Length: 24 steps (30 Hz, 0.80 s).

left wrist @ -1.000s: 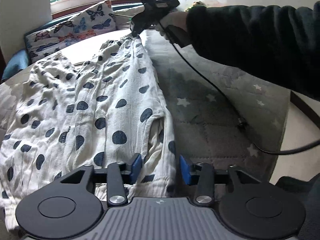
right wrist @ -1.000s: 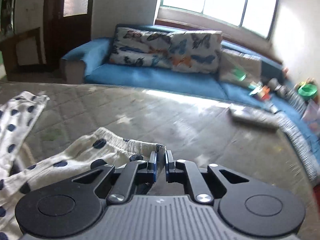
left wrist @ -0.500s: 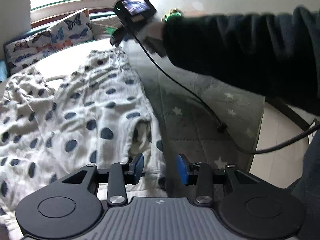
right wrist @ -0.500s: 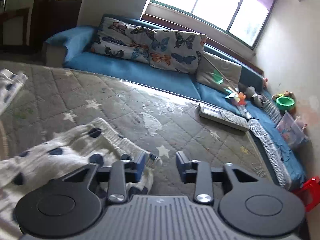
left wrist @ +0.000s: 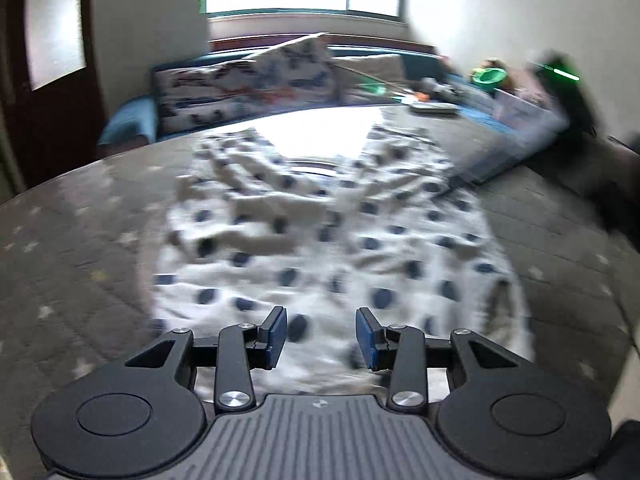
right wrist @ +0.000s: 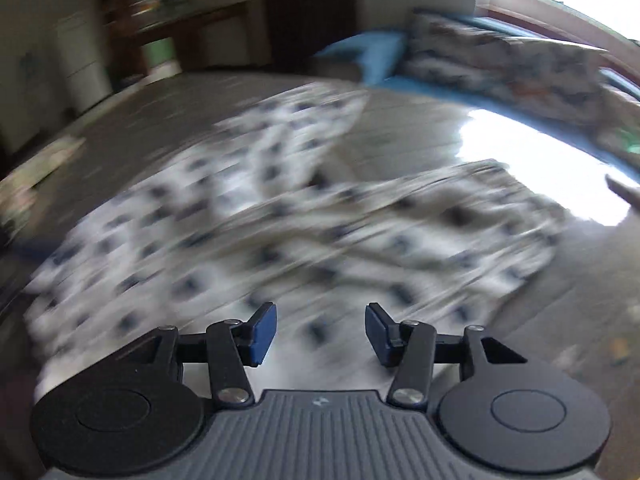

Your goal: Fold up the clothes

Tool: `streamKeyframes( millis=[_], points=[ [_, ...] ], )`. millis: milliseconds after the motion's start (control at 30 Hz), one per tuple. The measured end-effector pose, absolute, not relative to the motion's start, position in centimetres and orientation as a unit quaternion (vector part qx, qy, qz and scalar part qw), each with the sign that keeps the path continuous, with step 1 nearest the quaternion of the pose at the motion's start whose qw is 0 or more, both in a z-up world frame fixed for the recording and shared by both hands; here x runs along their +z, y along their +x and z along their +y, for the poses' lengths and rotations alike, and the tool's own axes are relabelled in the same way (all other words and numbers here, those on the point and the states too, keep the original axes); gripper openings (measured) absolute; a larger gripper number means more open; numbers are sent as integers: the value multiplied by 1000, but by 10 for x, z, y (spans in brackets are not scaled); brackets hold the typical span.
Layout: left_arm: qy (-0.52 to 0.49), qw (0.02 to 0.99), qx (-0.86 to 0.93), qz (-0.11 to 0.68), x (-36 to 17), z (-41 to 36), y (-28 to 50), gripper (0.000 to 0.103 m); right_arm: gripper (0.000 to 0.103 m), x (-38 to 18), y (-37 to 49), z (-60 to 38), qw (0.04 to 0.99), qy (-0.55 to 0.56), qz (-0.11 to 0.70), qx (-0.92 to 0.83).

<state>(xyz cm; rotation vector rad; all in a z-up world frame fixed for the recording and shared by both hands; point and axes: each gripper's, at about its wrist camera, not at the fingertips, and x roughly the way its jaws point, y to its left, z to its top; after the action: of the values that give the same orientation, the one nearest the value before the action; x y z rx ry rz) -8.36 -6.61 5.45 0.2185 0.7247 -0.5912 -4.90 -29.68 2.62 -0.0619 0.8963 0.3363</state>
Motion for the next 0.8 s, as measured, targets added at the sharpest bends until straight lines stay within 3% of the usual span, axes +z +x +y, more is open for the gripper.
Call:
streamKeyframes(
  millis=[467, 800],
  points=[
    [105, 870, -263, 405, 31, -52, -86, 41, 51, 18, -111, -246, 823, -168, 479, 253],
    [116, 850, -294, 422, 35, -51, -113, 42, 57, 37, -110, -272, 798, -159, 516, 266]
  ],
)
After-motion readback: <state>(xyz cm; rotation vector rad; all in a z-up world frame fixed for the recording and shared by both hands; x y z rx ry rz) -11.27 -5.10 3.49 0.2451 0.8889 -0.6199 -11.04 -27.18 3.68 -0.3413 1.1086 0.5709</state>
